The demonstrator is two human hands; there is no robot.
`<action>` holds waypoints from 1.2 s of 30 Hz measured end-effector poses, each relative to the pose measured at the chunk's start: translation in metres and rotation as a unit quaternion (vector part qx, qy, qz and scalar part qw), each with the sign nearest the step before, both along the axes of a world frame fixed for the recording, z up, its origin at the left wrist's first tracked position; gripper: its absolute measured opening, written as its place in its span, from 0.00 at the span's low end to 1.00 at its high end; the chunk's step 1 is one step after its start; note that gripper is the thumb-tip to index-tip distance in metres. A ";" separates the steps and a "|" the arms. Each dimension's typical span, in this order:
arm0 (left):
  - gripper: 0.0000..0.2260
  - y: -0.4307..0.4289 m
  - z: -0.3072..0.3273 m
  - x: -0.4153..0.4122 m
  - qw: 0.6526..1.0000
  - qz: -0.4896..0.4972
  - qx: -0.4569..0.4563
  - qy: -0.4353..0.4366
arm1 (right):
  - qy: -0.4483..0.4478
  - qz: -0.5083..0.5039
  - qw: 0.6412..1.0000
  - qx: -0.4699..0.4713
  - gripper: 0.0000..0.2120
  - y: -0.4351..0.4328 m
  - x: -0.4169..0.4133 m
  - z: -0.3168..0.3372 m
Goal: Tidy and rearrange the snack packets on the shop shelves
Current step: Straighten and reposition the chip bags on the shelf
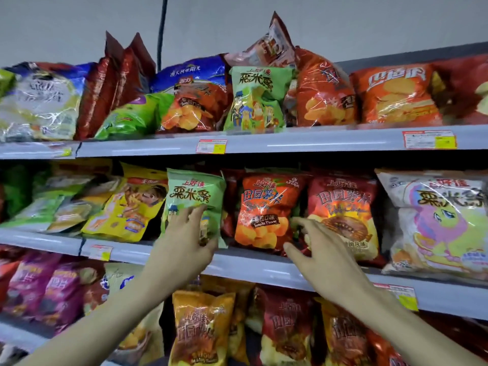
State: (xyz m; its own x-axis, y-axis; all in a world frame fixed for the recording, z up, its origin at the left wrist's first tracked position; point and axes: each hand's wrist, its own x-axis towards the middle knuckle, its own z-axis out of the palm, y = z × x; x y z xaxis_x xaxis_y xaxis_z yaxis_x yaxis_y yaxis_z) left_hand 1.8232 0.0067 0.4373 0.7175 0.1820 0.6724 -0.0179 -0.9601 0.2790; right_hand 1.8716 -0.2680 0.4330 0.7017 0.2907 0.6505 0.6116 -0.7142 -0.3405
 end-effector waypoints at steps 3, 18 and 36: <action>0.36 0.042 0.014 0.021 0.996 -0.011 -0.067 -0.055 | 0.010 -0.004 0.998 0.062 0.35 0.028 0.007 0.001; 0.54 0.178 -0.005 0.149 0.888 -0.263 -0.356 0.124 | 0.182 -0.178 0.954 0.160 0.66 0.104 0.067 0.009; 0.41 0.237 0.030 0.038 0.840 -0.268 -0.457 0.116 | 0.170 0.011 0.943 0.285 0.62 0.166 0.066 0.010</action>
State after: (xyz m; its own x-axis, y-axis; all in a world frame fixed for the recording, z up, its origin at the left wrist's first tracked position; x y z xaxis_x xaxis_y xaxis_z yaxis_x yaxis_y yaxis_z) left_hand 1.8616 0.2438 0.4671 0.9533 0.1552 0.2590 -0.2235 -0.2139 0.9509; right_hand 1.9376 -0.1024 0.4426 0.8961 -0.0222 0.4434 0.4095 -0.3439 -0.8450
